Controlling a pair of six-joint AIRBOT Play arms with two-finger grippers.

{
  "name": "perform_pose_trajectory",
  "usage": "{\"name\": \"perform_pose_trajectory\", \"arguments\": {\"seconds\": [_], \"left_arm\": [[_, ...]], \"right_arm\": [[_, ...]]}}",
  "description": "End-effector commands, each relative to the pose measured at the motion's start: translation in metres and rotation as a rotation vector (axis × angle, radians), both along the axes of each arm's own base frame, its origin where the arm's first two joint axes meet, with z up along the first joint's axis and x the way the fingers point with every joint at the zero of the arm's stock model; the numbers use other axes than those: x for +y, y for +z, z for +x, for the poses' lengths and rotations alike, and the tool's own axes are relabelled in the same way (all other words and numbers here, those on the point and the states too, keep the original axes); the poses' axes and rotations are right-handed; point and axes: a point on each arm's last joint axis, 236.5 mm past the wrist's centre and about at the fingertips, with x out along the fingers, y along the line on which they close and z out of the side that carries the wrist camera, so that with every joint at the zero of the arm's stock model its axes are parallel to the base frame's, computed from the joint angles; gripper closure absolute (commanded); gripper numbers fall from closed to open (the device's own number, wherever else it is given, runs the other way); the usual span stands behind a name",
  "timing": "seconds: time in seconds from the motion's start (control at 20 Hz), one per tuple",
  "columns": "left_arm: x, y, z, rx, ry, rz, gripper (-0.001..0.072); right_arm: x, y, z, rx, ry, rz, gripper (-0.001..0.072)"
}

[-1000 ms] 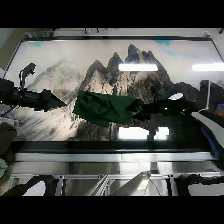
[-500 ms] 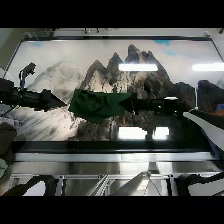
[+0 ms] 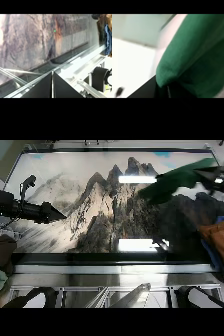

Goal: Fold the shirts.

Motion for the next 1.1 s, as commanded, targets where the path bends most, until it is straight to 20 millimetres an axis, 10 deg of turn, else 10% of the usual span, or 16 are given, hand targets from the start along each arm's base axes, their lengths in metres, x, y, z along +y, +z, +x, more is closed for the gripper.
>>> {"name": "perform_pose_trajectory", "arguments": {"seconds": [0.0, 0.15, 0.45, 0.75, 0.8, 0.85, 0.9, 1.05], "left_arm": [[0.004, -0.001, 0.01, -0.031, 0.033, 0.014, 0.0692], [0.004, -0.002, 0.016, -0.07, 0.025, 0.027, 0.0692], [-0.03, -0.003, 0.005, -0.09, -0.085, 0.037, 0.0692], [-0.045, -0.004, 0.007, -0.122, -0.11, 0.044, 0.0692], [-0.044, -0.004, 0.007, -0.123, -0.108, 0.045, 0.0692], [-0.044, -0.004, 0.007, -0.124, -0.109, 0.045, 0.0692], [-0.045, -0.003, 0.007, -0.125, -0.109, 0.045, 0.0692], [-0.045, -0.003, 0.007, -0.126, -0.115, 0.045, 0.0692]], "right_arm": [[-0.154, -0.035, -0.126, 0.391, -0.492, -0.358, 0.0685], [-0.24, -0.081, -0.253, 0.814, -0.865, -0.518, 0.0685], [-0.246, -0.179, -0.347, 1.32, -0.802, -0.551, 0.0685], [-0.243, -0.18, -0.368, 1.416, -0.781, -0.568, 0.0676], [-0.241, -0.18, -0.368, 1.42, -0.775, -0.56, 0.0556], [-0.239, -0.181, -0.365, 1.413, -0.772, -0.547, 0.0171], [-0.234, -0.182, -0.362, 1.408, -0.763, -0.522, 0.0024], [-0.212, -0.186, -0.345, 1.376, -0.703, -0.426, 0.003]]}}
